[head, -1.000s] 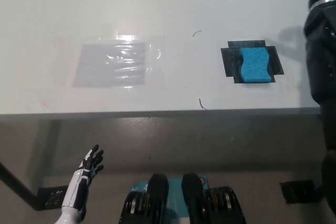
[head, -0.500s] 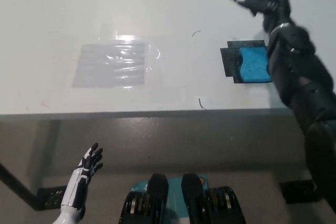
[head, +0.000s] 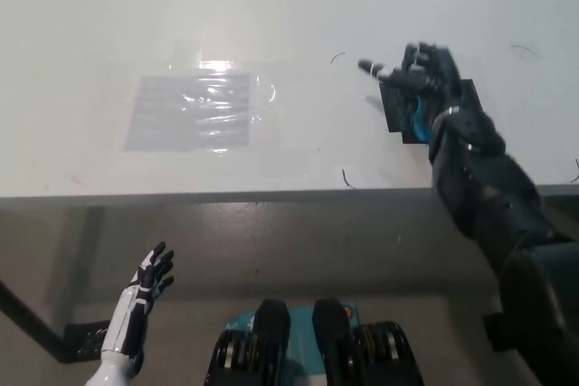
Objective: A soft sponge is kept on the balc marked spot on the table infront of the robot and it uses its right hand fist to press down on it and drrags it across the table in a back and forth manner twice to clean it
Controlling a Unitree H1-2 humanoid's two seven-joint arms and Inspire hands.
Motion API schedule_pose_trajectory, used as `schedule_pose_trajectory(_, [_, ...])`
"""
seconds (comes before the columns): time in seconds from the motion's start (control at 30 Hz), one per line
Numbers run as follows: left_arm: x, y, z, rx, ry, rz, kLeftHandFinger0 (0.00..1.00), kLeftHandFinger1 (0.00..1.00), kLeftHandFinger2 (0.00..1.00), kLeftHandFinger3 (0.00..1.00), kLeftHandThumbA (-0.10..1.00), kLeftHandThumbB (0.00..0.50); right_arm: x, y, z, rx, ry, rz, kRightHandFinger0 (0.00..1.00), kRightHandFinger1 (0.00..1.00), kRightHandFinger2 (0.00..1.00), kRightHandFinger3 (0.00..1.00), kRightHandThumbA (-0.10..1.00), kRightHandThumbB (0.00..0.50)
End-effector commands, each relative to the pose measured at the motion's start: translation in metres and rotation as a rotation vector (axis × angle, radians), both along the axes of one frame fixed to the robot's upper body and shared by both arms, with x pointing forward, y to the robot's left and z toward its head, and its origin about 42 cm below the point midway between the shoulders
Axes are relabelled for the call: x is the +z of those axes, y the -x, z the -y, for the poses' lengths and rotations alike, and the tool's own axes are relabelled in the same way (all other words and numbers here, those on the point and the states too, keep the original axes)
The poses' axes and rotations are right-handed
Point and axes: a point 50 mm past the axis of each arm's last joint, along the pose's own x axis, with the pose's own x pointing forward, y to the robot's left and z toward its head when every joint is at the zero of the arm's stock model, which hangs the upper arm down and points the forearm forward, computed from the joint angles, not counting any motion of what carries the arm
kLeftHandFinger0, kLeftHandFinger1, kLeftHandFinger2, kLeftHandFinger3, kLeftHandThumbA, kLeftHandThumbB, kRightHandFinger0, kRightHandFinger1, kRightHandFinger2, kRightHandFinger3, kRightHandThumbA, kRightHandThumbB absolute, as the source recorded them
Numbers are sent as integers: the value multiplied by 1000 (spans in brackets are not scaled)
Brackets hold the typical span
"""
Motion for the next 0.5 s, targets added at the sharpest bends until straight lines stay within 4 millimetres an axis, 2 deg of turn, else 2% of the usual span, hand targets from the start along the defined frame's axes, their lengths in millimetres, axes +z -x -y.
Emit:
schedule_pose_trajectory(0.0, [17, -9, -4, -12, -11, 80, 1000, 1000, 1000, 1000, 1000, 479, -8, 4, 6, -18, 8, 18, 0, 0, 1, 0, 1000, 180])
schedule_pose_trajectory(0.03, [17, -10, -4, -11, -13, 85, 1000, 1000, 1000, 1000, 1000, 473, -16, 7, 12, -32, 15, -6, 0, 2, 161, 82, 1000, 193])
schedule_pose_trajectory(0.1, [17, -10, -4, -11, -12, 86, 1000, 1000, 1000, 1000, 1000, 473, -25, 12, 19, -43, 18, -28, 0, 1, 214, 126, 1000, 193])
schedule_pose_trajectory(0.13, [17, -10, -4, -11, -7, 86, 1000, 1000, 1000, 1000, 1000, 476, -30, 14, 23, -51, 16, -42, 0, 0, 200, 137, 1000, 180])
schedule_pose_trajectory(0.27, [15, -10, -3, -14, 3, 86, 1000, 1000, 1000, 1000, 1000, 472, -48, 23, 32, -76, -25, -98, 0, 0, 186, 161, 1000, 184])
schedule_pose_trajectory(0.37, [16, -9, -3, -17, 4, 81, 1000, 1000, 1000, 1000, 1000, 494, -63, 31, 38, -85, -33, -134, 0, 0, 201, 191, 1000, 178])
schedule_pose_trajectory(0.47, [14, -8, -4, -19, 8, 80, 1000, 1000, 1000, 1000, 1000, 491, -73, 37, 40, -96, -65, -160, 0, 0, 176, 170, 1000, 199])
